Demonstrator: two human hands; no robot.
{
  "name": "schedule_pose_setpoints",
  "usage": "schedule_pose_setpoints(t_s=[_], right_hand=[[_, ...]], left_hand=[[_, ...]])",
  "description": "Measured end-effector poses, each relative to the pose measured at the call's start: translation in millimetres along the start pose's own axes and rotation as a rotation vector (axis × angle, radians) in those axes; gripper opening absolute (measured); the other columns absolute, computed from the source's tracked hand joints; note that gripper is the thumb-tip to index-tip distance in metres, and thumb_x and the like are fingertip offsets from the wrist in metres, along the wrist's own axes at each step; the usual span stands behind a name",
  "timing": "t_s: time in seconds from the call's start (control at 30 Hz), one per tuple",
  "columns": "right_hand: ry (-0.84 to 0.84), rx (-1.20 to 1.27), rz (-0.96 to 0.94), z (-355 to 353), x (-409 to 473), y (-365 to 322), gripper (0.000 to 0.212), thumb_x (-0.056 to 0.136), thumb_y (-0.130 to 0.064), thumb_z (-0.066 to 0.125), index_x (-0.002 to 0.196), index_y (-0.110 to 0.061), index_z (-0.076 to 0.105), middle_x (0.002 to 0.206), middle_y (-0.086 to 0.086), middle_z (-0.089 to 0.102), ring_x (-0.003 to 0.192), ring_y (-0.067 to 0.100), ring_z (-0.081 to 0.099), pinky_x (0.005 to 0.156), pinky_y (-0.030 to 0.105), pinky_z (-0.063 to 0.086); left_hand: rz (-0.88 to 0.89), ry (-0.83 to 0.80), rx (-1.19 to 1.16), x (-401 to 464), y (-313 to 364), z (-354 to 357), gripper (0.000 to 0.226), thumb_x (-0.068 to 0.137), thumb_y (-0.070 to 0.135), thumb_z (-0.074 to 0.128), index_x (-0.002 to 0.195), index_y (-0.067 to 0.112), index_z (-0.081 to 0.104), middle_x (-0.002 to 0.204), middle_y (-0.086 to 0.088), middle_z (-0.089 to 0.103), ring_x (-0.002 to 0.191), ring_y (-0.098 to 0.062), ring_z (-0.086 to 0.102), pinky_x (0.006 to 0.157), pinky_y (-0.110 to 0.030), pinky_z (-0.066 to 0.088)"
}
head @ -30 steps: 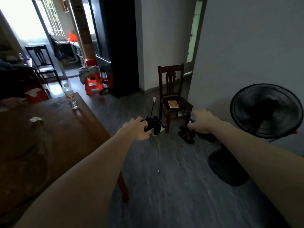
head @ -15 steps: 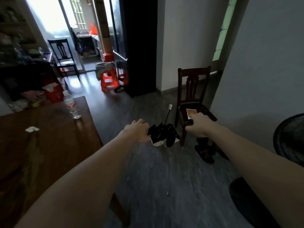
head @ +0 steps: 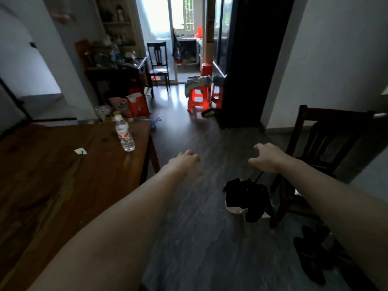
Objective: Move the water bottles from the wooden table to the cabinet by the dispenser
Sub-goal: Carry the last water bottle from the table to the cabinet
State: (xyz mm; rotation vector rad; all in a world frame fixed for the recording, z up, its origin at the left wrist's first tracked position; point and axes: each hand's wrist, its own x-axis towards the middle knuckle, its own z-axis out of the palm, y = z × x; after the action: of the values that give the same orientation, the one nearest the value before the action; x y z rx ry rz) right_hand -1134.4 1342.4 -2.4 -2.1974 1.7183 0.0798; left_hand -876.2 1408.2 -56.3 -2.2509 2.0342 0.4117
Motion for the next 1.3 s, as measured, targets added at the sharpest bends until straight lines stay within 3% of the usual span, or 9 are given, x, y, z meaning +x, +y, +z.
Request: schedule_pose_setpoints(t_s=[0.27,0.7,0.83,0.97,1.1,1.3], right_hand=[[-0.076,-0.030,-0.210,-4,120,-55,0.070,0.090,-0.042,0.059,0.151,-0.016,0.035,0.151,0.012,0.038,0.133,0.032,0.043,0.106,0.044,0.043],[-0.215,-0.102,-0.494,1,345,-199,0.063,0.090,-0.040,0.062,0.144,-0.014,0.044,0.145,0.012,0.043,0.128,0.032,0.047,0.105,0.038,0.044],[-0.282,-0.174,-0.582,0,392,-244,0.056,0.088,-0.042,0.059,0.137,-0.016,0.050,0.138,0.011,0.048,0.118,0.030,0.052,0.096,0.040,0.048],[-0.331,-0.208,-0.731,10,422,-304,0.058,0.090,-0.042,0.058,0.141,-0.019,0.045,0.138,0.010,0.043,0.123,0.031,0.047,0.097,0.043,0.047],[-0.439,-0.240,-0.853,30,448,-362,0.055,0.092,-0.039,0.056,0.141,-0.018,0.044,0.141,0.010,0.040,0.127,0.032,0.043,0.103,0.046,0.044],[-0.578,-0.276,-0.990,57,499,-438,0.065,0.092,-0.036,0.057,0.150,-0.017,0.034,0.151,0.011,0.035,0.134,0.034,0.040,0.108,0.049,0.041]], left_hand=[[-0.236,-0.022,0.031,53,-40,-25,0.060,0.098,0.049,0.061,0.150,0.023,0.044,0.160,-0.003,0.031,0.141,-0.030,0.038,0.108,-0.049,0.044],[-0.513,-0.032,-0.103,206,-163,-69,0.064,0.097,0.047,0.061,0.154,0.026,0.041,0.165,-0.004,0.025,0.144,-0.030,0.035,0.110,-0.049,0.041],[-0.594,-0.061,-0.146,224,-195,-77,0.063,0.098,0.045,0.060,0.155,0.027,0.040,0.165,-0.005,0.025,0.147,-0.031,0.033,0.111,-0.049,0.041],[-0.715,-0.059,-0.165,229,-228,-73,0.063,0.098,0.043,0.058,0.155,0.024,0.039,0.166,-0.005,0.025,0.150,-0.032,0.030,0.112,-0.049,0.040],[-0.848,-0.109,-0.147,229,-257,-62,0.053,0.097,0.041,0.061,0.145,0.022,0.049,0.150,-0.009,0.047,0.130,-0.030,0.053,0.099,-0.042,0.049],[-1.026,-0.084,-0.244,247,-292,-58,0.037,0.098,0.042,0.057,0.129,0.023,0.056,0.123,-0.005,0.061,0.104,-0.023,0.063,0.085,-0.038,0.054]])
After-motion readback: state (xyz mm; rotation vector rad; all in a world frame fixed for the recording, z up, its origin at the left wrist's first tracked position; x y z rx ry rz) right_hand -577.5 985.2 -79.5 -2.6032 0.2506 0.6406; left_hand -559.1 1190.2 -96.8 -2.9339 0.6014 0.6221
